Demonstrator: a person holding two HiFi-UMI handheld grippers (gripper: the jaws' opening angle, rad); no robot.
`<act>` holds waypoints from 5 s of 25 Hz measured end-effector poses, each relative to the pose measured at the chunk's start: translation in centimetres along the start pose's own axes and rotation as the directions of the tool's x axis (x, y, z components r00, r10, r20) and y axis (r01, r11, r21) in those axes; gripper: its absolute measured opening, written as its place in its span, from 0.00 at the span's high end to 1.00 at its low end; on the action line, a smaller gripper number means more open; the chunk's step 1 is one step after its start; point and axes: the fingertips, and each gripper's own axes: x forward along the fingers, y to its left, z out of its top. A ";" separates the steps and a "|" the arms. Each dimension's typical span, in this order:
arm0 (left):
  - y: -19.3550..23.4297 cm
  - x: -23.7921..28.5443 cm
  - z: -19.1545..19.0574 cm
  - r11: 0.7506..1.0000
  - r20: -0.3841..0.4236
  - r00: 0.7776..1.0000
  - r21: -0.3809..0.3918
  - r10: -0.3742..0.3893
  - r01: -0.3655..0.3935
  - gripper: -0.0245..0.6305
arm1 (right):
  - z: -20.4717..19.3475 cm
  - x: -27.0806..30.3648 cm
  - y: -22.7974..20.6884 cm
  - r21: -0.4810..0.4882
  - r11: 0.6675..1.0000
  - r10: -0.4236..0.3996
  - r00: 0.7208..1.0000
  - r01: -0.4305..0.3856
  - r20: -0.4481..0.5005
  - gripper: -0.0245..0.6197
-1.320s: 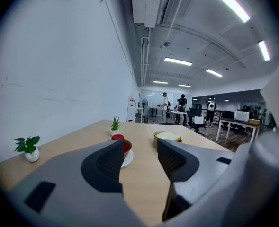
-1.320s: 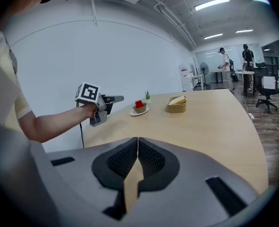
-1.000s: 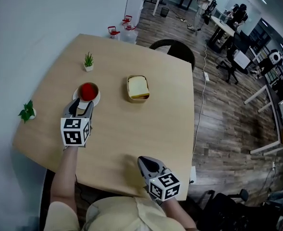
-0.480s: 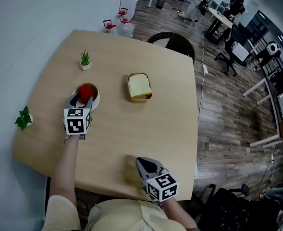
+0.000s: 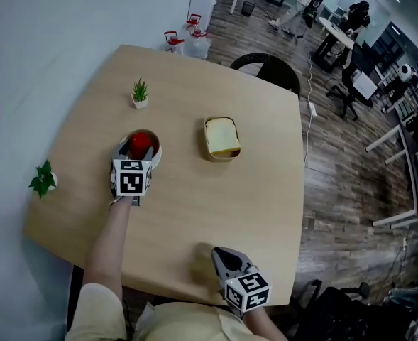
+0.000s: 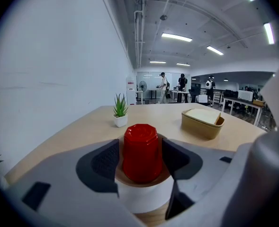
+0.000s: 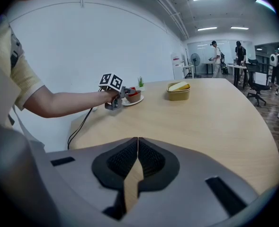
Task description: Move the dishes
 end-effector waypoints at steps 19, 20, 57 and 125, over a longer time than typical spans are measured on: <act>-2.9 -6.3 5.5 0.987 0.193 0.981 0.157 -0.015 -0.016 0.61 | 0.2 -2.8 -1.6 0.021 1.000 -0.011 0.998 0.010 0.063 0.94; -3.5 -6.9 5.9 0.988 0.206 0.978 0.153 -0.027 -0.005 0.61 | 0.3 -3.0 -2.0 0.021 1.000 -0.007 0.998 0.006 0.069 0.94; -25.7 -20.1 3.1 0.794 0.147 0.822 -0.212 -0.550 0.569 0.61 | 4.2 -11.3 -8.2 -0.260 0.965 0.065 0.951 0.017 0.304 0.79; -34.2 -23.7 -3.4 0.638 0.129 0.671 -0.223 -0.730 0.737 0.57 | 3.0 -13.0 -8.8 -0.915 0.383 -0.142 0.987 0.125 0.075 0.91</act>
